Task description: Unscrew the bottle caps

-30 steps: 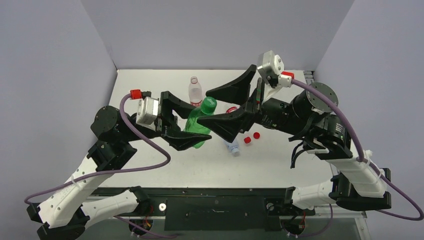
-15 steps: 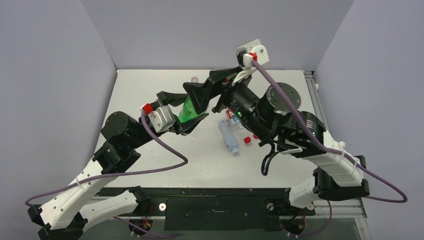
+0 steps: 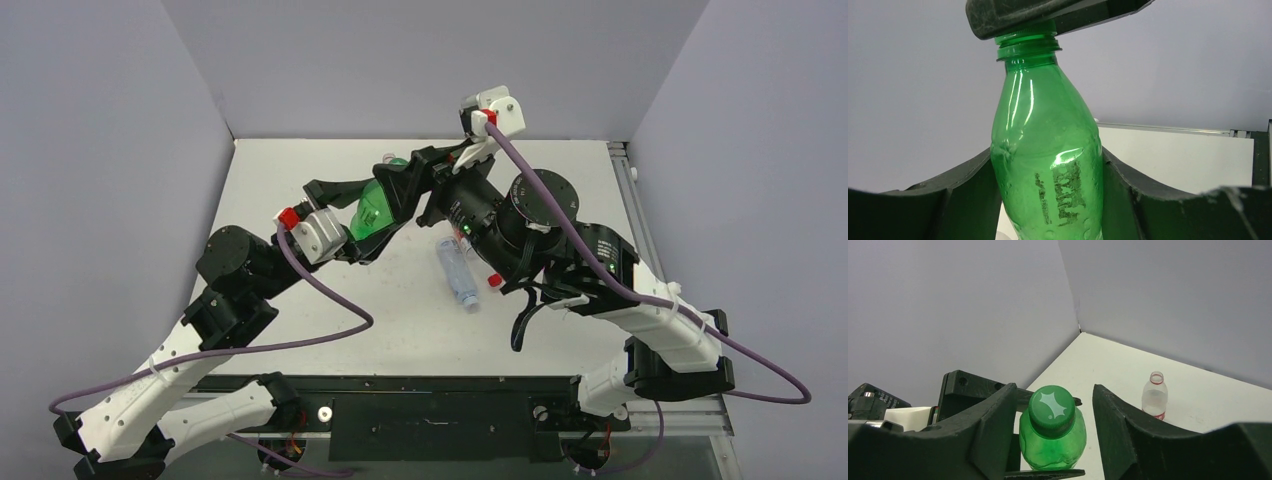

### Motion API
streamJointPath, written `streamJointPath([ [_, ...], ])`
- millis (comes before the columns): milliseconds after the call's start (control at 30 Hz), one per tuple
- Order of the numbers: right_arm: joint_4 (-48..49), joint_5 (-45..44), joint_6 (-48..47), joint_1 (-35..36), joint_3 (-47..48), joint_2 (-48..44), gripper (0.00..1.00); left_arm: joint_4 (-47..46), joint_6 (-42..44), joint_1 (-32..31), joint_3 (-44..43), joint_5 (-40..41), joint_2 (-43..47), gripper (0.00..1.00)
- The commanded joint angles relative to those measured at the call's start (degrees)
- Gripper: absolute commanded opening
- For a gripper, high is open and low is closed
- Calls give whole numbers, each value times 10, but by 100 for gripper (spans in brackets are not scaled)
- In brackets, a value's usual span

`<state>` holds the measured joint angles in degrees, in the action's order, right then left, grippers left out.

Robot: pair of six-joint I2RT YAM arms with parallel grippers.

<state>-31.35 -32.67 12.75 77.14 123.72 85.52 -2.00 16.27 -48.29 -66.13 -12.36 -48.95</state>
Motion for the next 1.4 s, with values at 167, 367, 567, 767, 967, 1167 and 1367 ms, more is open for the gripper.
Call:
streamJointPath([
  [167,-4,52,32,-25,3,-5,46,-33,-7,-3,-12,8,0,1],
  [367,1,67,31,-29,-3,-12,18,-32,-11,-6,-19,4,-4,1],
  [567,-7,228,10,-63,-7,-33,3,-35,-50,-6,-34,-25,-7,1],
  [767,27,507,-14,-106,-64,-95,0,-41,-141,-5,-59,-157,-7,0],
  [967,16,649,-33,-107,-58,-104,0,-35,-230,-6,-92,-260,-19,0],
  [1167,17,671,-40,-107,-62,-101,0,-31,-260,-6,-110,-278,-29,0],
  [1367,46,402,-7,-104,-80,-122,76,-18,-194,-6,-89,-221,-22,0],
])
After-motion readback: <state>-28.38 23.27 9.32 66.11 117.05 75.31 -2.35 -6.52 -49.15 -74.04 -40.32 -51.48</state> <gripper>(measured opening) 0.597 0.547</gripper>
